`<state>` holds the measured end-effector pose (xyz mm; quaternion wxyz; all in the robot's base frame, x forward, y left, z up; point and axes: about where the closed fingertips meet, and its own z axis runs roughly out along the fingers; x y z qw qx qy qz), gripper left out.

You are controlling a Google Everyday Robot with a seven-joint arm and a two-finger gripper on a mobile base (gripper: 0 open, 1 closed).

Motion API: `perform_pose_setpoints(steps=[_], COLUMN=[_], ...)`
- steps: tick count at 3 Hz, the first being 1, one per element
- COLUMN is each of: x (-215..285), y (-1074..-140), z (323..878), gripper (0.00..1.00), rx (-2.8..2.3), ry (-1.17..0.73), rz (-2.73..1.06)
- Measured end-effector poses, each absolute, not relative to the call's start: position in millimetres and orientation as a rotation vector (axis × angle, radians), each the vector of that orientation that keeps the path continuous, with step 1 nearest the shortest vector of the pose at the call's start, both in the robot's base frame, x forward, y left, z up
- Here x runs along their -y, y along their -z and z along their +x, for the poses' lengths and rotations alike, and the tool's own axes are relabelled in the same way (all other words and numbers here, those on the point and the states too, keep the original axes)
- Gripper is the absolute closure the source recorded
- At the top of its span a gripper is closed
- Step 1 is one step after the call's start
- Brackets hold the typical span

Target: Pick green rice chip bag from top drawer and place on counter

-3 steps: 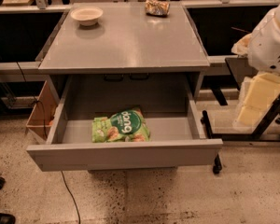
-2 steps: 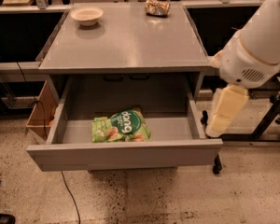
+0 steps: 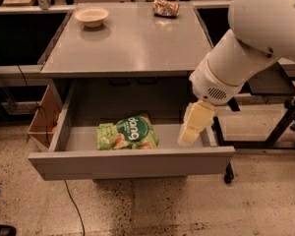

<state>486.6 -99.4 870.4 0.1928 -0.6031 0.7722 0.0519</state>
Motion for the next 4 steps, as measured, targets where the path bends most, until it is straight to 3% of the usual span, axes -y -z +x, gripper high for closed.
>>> perform_pose_setpoints(steps=[2, 4], x=[85.7, 39.2], y=[-861.7, -814.6], z=[493.5, 534.9], gripper=[0.0, 0.0], rx=[-2.159, -2.19], ry=[-0.203, -0.326], rz=[-1.64, -1.5])
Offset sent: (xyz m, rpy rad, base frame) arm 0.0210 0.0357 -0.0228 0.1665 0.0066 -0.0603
